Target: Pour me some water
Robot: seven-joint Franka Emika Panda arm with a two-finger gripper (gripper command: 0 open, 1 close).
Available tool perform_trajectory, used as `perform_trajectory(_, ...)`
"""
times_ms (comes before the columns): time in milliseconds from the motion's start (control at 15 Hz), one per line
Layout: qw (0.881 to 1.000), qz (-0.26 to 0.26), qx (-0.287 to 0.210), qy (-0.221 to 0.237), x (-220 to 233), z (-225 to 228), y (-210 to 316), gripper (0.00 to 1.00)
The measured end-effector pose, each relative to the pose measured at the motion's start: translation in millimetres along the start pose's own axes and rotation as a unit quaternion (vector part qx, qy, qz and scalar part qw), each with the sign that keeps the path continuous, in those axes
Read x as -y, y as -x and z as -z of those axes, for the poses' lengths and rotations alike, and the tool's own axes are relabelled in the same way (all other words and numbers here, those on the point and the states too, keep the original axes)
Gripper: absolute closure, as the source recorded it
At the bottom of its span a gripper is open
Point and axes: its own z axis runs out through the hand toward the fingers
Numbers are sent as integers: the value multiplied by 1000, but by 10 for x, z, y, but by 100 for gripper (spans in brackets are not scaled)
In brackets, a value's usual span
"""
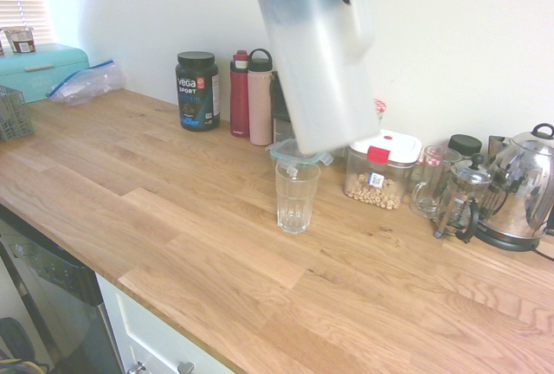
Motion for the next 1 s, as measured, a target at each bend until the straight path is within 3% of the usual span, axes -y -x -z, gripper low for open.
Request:
perform_trajectory(267,993,-103,-9,-62,906,187,-272,100)
perform_trajectory(533,973,-203,-30,-102,1811,-41,-246,100)
perform_trajectory(1000,931,-307,-155,-121,3106,-606,240,100)
